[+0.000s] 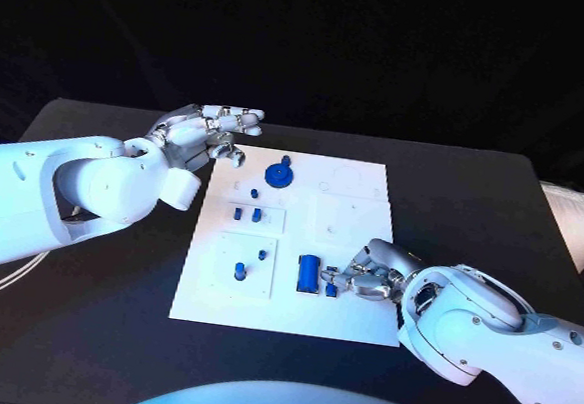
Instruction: Assemble the parts on the task board
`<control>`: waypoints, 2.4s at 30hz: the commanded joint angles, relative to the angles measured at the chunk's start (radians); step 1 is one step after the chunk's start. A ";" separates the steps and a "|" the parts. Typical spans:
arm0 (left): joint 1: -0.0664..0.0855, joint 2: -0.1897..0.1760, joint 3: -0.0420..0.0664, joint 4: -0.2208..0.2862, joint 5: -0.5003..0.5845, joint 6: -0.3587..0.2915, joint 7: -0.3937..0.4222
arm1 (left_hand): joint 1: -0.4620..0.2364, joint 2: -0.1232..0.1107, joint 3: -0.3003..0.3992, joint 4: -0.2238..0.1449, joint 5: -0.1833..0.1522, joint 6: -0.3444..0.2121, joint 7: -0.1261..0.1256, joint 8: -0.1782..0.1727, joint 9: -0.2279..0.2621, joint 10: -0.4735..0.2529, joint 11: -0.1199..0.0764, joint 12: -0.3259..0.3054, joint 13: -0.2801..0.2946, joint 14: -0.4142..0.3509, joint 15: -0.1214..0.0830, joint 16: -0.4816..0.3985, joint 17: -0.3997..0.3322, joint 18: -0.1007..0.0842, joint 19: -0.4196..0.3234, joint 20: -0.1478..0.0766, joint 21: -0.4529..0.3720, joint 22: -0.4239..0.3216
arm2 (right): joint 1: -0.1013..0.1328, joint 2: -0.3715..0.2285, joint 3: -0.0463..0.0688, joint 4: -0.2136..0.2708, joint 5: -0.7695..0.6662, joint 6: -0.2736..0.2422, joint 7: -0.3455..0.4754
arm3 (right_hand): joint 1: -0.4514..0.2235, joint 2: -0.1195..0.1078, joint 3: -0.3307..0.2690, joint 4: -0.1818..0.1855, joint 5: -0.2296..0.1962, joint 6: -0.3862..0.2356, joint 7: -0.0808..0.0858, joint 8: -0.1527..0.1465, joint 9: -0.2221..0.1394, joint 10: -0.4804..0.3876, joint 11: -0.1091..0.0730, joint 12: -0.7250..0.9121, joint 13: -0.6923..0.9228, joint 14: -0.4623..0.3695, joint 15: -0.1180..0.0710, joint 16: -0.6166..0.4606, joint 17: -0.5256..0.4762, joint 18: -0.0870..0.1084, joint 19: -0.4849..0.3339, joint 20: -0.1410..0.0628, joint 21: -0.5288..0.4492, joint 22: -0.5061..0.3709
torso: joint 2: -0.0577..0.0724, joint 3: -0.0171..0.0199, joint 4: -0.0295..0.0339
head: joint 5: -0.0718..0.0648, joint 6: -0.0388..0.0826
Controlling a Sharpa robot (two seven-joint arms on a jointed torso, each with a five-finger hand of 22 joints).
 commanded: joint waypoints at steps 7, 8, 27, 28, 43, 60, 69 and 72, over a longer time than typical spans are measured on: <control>0.000 0.001 0.001 0.000 -0.003 0.020 0.003 | -0.002 0.011 -0.004 -0.001 0.004 -0.006 0.003 0.005 0.001 -0.008 0.002 0.004 0.001 -0.008 -0.001 0.000 -0.001 0.021 -0.005 0.001 -0.006 -0.001 | -0.002 -0.013 0.000 0.011 -0.022 0.019 0.013 | 0.052 0.001 -0.042 -0.013 -0.050 -0.012 -0.006 0.017 0.012 0.062 -0.014 0.001 0.191 0.088 -0.006 0.004 0.181 -0.007 0.105 -0.011 0.002 0.263 | 0.000 0.0005 0.0014 | 0.000 0.000; 0.000 0.001 0.001 0.000 -0.003 0.020 0.003 | -0.002 0.011 -0.004 -0.001 0.004 -0.006 0.003 0.005 0.001 -0.008 0.002 0.004 0.001 -0.008 -0.001 0.000 -0.001 0.021 -0.005 0.001 -0.006 -0.001 | -0.002 -0.016 0.000 0.013 -0.021 0.022 0.014 | 0.070 0.000 -0.048 -0.024 -0.081 -0.015 -0.005 0.019 0.014 0.062 -0.014 0.000 0.191 0.088 -0.006 0.004 0.180 -0.007 0.105 -0.011 0.002 0.263 | 0.000 0.0010 0.0013 | 0.000 0.000; 0.000 0.001 0.000 -0.007 -0.013 0.021 0.001 | -0.002 0.011 -0.004 -0.001 0.004 -0.006 0.003 0.005 0.001 -0.008 0.002 0.004 0.001 -0.008 -0.001 0.000 -0.001 0.021 -0.005 0.001 -0.006 -0.001 | -0.010 -0.056 0.000 0.030 -0.035 0.044 0.031 | 0.137 -0.002 -0.095 -0.057 -0.170 -0.027 -0.004 0.031 0.023 0.060 -0.011 -0.007 0.190 0.088 -0.004 0.003 0.180 -0.007 0.105 -0.009 0.002 0.263 | 0.000 0.0006 0.0002 | -0.002 0.000; 0.000 0.001 0.000 -0.007 -0.014 0.021 0.001 | -0.002 0.011 -0.004 -0.001 0.004 -0.006 0.003 0.005 0.001 -0.008 0.002 0.004 0.001 -0.008 -0.001 0.000 -0.001 0.021 -0.005 0.001 -0.006 -0.001 | -0.010 -0.056 0.000 0.029 -0.035 0.047 0.031 | 0.137 -0.002 -0.095 -0.057 -0.170 -0.027 -0.004 0.031 0.023 0.060 -0.011 -0.007 0.190 0.088 -0.004 0.003 0.180 -0.007 0.105 -0.009 0.002 0.263 | 0.000 0.0007 0.0003 | -0.002 0.000; 0.000 0.001 0.000 -0.005 -0.014 0.020 0.001 | -0.002 0.012 -0.004 -0.001 0.005 -0.007 0.002 0.006 0.001 -0.010 0.002 0.008 0.001 -0.009 -0.001 -0.001 -0.004 0.020 -0.006 0.001 -0.007 -0.001 | -0.012 -0.018 0.000 -0.013 -0.063 0.059 0.022 | 0.159 0.015 -0.100 -0.065 -0.170 -0.029 -0.004 0.034 0.025 0.060 -0.011 -0.008 0.191 0.087 -0.003 0.002 0.179 -0.007 0.105 -0.008 0.002 0.263 | 0.001 0.0000 0.0012 | -0.004 0.000; 0.000 -0.001 0.000 -0.011 -0.014 0.026 0.001 | -0.003 0.012 -0.004 -0.001 0.004 -0.007 0.003 0.007 0.001 -0.012 0.002 0.009 0.002 -0.010 -0.001 -0.001 -0.005 0.021 -0.007 0.001 -0.008 -0.002 | -0.014 -0.057 0.006 0.020 0.019 -0.038 0.155 | 0.136 0.014 -0.157 -0.042 -0.157 -0.045 0.002 0.035 0.026 0.054 -0.007 -0.034 0.182 0.086 -0.001 -0.004 0.171 -0.007 0.105 -0.007 0.002 0.263 | -0.002 -0.0004 -0.0005 | -0.004 0.000; -0.002 0.013 -0.001 -0.045 -0.014 0.026 0.036 | -0.029 -0.008 -0.028 0.011 0.004 -0.017 0.008 0.014 -0.001 -0.054 0.015 0.003 -0.015 -0.146 0.016 -0.117 -0.204 0.024 -0.088 0.015 -0.086 -0.046 | 0.070 -0.101 0.010 -0.056 0.537 -0.112 0.641 | 0.303 0.033 -0.176 -0.115 -0.161 -0.185 0.068 -0.058 -0.016 -0.102 0.050 -0.451 0.001 0.030 0.040 -0.163 -0.012 0.015 0.070 0.034 -0.087 0.208 | -0.021 -0.0043 -0.0064 | -0.012 0.007; -0.012 0.027 -0.001 -0.063 -0.011 0.013 0.052 | -0.031 -0.010 -0.038 0.014 0.002 -0.020 0.011 0.018 -0.001 -0.064 0.022 -0.009 -0.033 -0.216 0.026 -0.184 -0.242 0.026 -0.154 0.025 -0.139 -0.074 | 0.103 -0.090 0.011 -0.126 0.749 -0.119 0.747 | 0.373 0.049 -0.172 -0.145 -0.158 -0.221 0.086 -0.089 -0.034 -0.280 0.063 -0.901 -0.236 -0.075 0.057 -0.462 -0.307 0.083 -0.051 0.042 -0.394 0.017 | -0.033 -0.0066 -0.0065 | -0.013 0.016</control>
